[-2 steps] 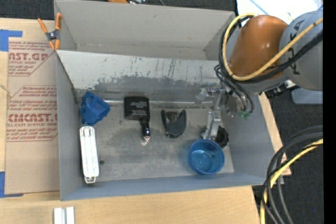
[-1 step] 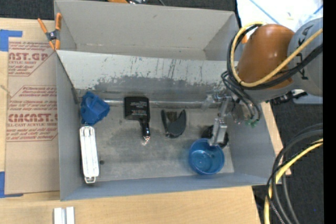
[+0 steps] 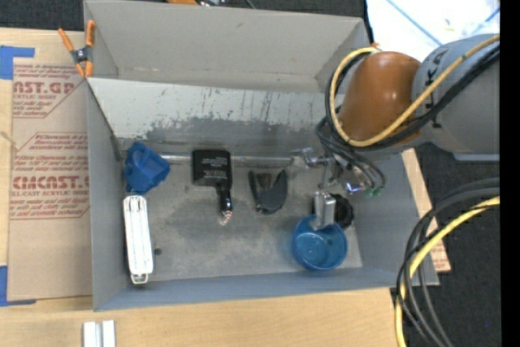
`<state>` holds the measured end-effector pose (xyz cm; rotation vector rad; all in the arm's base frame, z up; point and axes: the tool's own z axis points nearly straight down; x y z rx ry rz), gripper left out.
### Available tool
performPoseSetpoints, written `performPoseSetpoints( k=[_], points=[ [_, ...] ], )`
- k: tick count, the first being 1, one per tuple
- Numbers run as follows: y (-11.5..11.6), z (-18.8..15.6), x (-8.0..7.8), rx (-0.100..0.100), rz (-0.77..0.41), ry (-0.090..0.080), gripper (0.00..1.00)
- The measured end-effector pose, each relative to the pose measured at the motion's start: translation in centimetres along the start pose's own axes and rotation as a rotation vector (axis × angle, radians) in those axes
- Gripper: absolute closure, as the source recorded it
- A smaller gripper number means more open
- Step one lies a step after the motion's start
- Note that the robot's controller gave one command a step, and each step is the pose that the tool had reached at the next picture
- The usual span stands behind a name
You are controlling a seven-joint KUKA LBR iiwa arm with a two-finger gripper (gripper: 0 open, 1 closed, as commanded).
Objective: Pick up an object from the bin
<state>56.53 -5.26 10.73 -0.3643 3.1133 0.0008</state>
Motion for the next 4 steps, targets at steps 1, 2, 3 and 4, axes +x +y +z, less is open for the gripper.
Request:
performPoseSetpoints(
  k=[1,2,3,4],
  points=[
    [0.1,0.4,0.1,0.001,0.012,-0.002,0.00],
    [5.8,-8.8,2.7,0.001,0.001,-0.009,0.00],
    [5.3,-7.9,2.5,0.000,0.028,-0.005,0.00],
    [6.1,-8.2,1.1,0.002,-0.158,-0.005,0.00]
  ],
)
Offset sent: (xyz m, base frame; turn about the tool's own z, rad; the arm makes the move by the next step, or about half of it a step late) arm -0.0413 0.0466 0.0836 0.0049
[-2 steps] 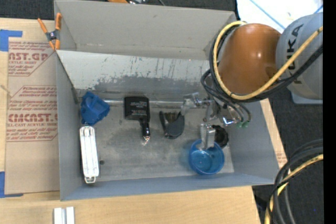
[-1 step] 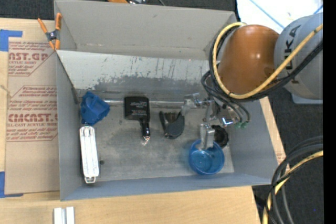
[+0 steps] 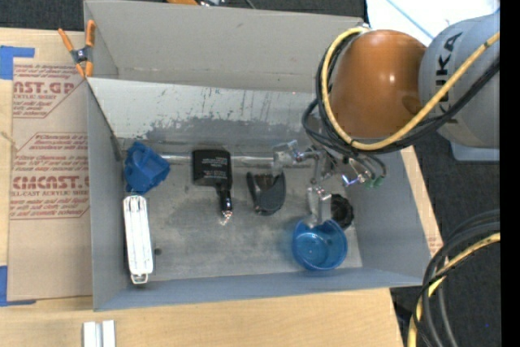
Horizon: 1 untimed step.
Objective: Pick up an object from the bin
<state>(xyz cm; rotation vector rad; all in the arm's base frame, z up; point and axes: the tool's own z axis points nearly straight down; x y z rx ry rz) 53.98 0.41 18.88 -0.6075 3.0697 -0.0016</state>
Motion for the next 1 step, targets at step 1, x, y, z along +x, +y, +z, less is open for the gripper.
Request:
performPoseSetpoints(
  k=[1],
  points=[
    [-2.01,3.83,0.55,-0.001,0.042,0.000,0.00]
  ],
)
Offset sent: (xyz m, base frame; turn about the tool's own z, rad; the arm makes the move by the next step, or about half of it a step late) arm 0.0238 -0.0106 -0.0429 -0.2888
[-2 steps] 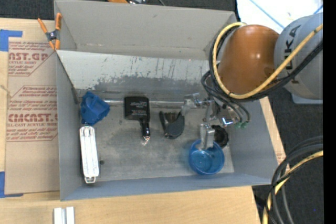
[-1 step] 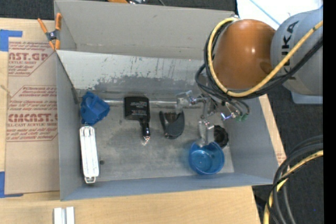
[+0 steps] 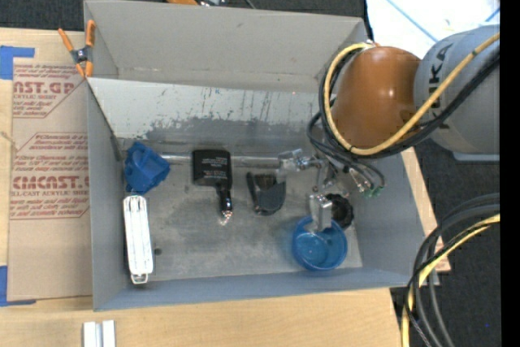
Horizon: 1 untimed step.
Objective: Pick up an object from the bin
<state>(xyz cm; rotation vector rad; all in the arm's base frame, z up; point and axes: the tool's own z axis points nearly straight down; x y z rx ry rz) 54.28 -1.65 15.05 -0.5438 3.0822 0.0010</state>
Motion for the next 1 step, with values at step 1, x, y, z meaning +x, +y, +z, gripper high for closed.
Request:
performPoseSetpoints(
  k=[1],
  points=[
    [0.21,0.45,-1.44,0.002,-0.125,-0.005,0.00]
  ],
)
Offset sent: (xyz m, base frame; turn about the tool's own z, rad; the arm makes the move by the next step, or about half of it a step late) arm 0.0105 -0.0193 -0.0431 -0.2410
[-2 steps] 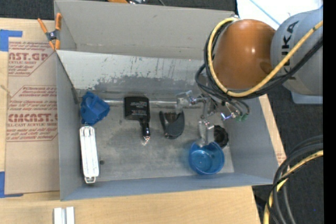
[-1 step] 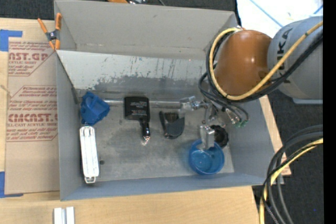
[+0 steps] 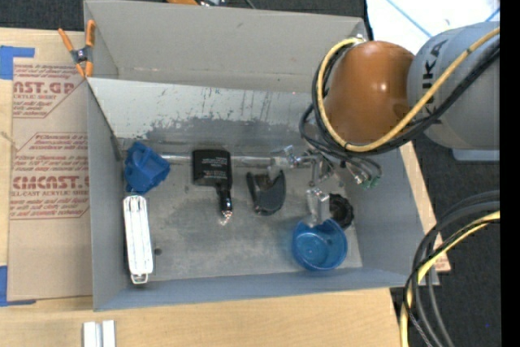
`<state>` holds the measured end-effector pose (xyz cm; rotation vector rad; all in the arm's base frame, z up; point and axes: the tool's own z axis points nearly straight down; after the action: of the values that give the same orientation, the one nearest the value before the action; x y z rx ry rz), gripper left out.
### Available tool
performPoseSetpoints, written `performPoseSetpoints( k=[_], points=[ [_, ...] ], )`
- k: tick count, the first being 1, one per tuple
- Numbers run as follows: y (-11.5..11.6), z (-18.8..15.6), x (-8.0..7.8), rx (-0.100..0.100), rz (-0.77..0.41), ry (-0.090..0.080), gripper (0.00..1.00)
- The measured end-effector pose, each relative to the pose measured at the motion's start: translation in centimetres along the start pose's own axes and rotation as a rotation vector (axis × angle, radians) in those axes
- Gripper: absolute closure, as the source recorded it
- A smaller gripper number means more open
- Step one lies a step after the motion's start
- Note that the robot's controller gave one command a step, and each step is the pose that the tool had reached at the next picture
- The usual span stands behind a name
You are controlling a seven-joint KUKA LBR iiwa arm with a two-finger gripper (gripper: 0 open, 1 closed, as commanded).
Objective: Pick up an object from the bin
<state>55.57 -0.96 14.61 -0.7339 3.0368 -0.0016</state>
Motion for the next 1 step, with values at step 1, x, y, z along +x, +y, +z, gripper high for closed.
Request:
performPoseSetpoints(
  k=[1],
  points=[
    [-2.11,4.05,1.43,-0.006,-0.114,0.006,0.00]
  ],
)
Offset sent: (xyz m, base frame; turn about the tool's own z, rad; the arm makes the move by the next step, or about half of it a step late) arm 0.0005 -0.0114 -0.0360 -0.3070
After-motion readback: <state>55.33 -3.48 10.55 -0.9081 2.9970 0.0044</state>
